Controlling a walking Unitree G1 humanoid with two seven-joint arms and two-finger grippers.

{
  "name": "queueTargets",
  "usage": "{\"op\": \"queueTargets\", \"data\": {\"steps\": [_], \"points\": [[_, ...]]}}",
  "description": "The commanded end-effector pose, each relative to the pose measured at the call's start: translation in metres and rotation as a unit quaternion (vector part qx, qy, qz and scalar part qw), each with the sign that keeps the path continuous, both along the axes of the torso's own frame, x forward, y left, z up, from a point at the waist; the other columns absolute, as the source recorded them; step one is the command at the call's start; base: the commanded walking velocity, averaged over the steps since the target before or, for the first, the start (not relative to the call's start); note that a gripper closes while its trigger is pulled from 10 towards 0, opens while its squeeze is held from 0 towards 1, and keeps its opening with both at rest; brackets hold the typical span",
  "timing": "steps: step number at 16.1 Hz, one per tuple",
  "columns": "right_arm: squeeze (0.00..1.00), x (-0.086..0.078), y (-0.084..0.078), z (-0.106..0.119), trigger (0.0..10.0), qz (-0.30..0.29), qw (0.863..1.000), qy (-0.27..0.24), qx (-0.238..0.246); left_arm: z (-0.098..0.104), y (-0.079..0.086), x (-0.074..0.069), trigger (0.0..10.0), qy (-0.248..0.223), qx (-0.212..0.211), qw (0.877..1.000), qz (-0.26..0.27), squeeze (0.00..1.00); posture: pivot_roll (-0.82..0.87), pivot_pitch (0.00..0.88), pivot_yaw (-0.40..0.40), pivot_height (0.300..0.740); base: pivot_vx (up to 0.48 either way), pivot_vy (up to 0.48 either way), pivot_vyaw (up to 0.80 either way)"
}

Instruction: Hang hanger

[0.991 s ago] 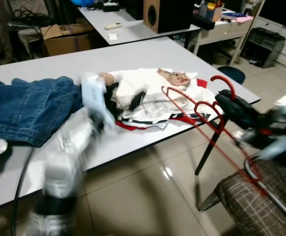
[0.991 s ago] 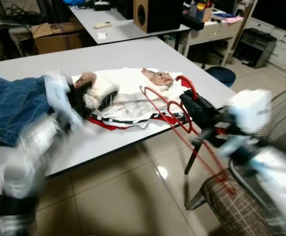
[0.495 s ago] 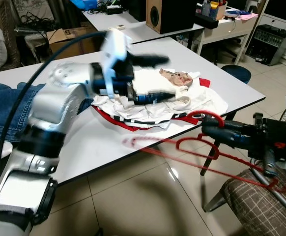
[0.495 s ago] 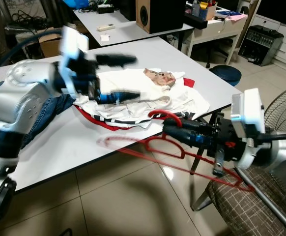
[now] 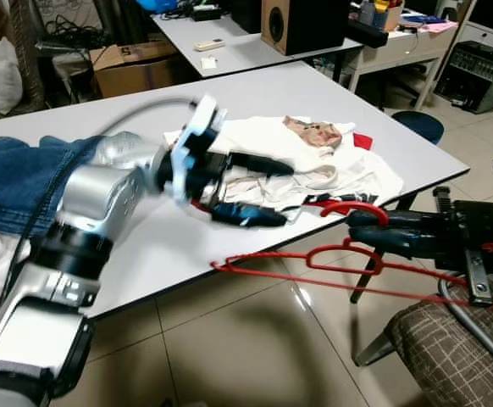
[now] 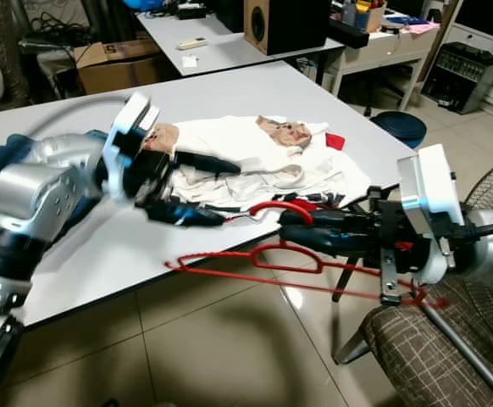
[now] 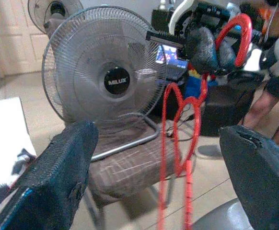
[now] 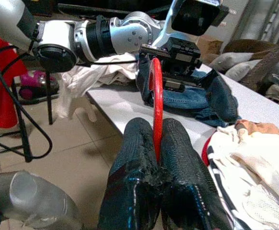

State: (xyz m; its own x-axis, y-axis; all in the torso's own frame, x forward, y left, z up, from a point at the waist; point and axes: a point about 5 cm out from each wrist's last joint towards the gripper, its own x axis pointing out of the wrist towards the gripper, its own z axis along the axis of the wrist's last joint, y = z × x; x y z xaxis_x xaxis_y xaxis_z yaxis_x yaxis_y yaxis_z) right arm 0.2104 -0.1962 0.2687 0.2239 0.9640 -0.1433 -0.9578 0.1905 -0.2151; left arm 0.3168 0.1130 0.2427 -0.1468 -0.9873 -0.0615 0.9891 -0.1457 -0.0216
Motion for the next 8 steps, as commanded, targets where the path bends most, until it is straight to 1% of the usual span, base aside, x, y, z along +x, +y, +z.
{"op": "queueTargets", "data": {"steps": [1,2,3,4,5,6,8], "points": [[0.0,-0.001,-0.003,-0.001,10.0,-0.002,1.0,-0.008,-0.024,0.002,0.008,-0.001,10.0,0.01,-0.006,1.0,0.003,0.0,-0.09,0.0,0.044,0.74,0.0,0.0,0.0],[0.0,0.0,-0.004,-0.002,10.0,-0.007,0.999,-0.013,-0.03,-0.002,0.01,-0.001,10.0,0.018,-0.002,1.0,0.001,0.0,-0.09,0.0,0.044,0.74,0.0,0.0,0.0],[0.0,0.004,-0.004,-0.001,10.0,-0.018,0.999,-0.022,-0.023,-0.007,0.008,-0.005,10.0,0.022,0.003,1.0,-0.004,0.0,-0.08,0.0,0.049,0.74,0.0,0.0,0.0],[0.0,0.007,0.0,0.004,10.0,-0.016,0.999,-0.03,0.005,-0.022,-0.006,-0.006,10.0,-0.005,0.033,0.999,0.013,0.0,-0.07,0.0,0.055,0.74,0.0,0.0,0.0],[0.0,0.007,0.002,0.005,10.0,-0.013,0.999,-0.031,0.017,-0.03,-0.013,-0.005,10.0,-0.023,0.047,0.998,0.03,0.0,-0.07,0.0,0.055,0.74,0.0,0.0,0.0],[0.0,0.007,0.003,0.006,10.0,-0.012,0.999,-0.034,0.025,-0.035,-0.018,-0.005,10.0,-0.032,0.051,0.998,0.035,0.0,-0.07,0.0,0.069,0.74,0.0,0.0,0.0],[0.0,0.009,0.003,0.005,10.0,-0.017,0.999,-0.041,0.03,-0.039,-0.024,-0.011,10.0,-0.025,0.05,0.998,0.022,0.0,-0.08,0.0,0.081,0.74,0.0,0.0,0.0]]}}
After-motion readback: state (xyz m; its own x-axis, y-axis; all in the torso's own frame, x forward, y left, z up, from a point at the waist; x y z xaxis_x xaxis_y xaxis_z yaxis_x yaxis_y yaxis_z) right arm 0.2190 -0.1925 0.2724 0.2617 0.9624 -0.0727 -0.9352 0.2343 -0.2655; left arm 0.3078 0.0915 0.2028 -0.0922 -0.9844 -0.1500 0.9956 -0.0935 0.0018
